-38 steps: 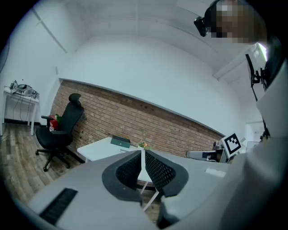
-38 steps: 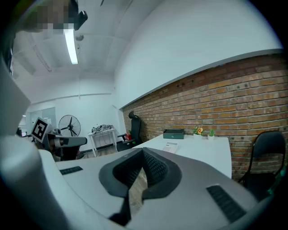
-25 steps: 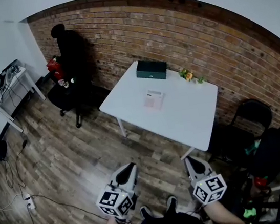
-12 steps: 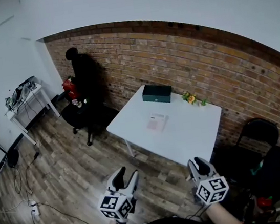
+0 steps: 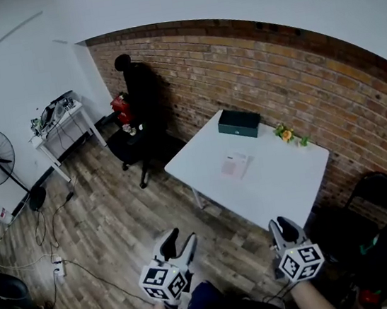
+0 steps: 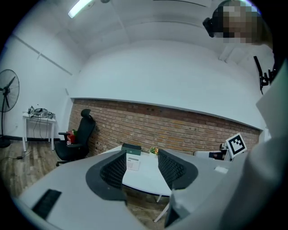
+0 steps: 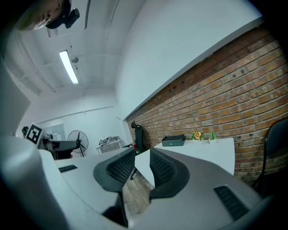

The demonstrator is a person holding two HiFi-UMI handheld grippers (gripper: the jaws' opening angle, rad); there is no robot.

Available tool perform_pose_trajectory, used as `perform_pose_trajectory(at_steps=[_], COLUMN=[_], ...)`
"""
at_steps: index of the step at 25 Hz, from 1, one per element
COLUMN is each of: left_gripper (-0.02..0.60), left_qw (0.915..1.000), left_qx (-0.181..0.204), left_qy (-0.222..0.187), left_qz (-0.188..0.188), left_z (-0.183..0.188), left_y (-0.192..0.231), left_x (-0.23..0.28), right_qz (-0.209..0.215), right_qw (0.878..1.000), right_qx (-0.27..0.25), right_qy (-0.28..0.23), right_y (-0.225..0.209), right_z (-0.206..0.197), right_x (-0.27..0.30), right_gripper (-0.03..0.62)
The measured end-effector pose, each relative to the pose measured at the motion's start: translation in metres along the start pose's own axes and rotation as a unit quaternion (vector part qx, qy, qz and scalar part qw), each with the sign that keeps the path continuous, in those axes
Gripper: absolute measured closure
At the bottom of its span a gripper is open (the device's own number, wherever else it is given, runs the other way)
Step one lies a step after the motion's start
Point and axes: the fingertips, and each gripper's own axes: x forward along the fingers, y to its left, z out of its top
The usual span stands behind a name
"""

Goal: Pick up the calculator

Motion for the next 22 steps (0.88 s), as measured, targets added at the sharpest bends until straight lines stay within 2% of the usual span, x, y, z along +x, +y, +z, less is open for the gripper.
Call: perform_pose_trajectory(at_steps=[3, 6, 15, 22], left_gripper=[0.373, 0.373, 0.373, 0.373], left_qw=[1.0000, 1.0000, 0.9989, 0.9948], left_qx=[-0.005, -0.010, 0.001, 0.002], left_qy=[0.001, 0.001, -0.031, -0.054], left_qz=[0.007, 0.001, -0.034, -0.086], left_z=[-0.004, -0.005, 0.051, 0.095], left_y=[0.020, 0.044, 0.143, 0.211], left_x=[0.019, 0.048, 0.150, 0.220], right_qz=[0.022, 0.023, -0.029, -0.071], right_qw=[1.000, 1.000, 0.998, 0.995], right_qx=[-0.010, -0.015, -0.039, -0.045], right_qy=[-0.002, -0.015, -0.044, -0.060], right_y=[-0.001, -0.003, -0.006, 0.007], right_z=[0.000, 0.007, 0.050, 0.079], right_x=[0.024, 0.053, 0.157, 0.238], right_gripper=[0.510, 0.500, 0.484, 0.488])
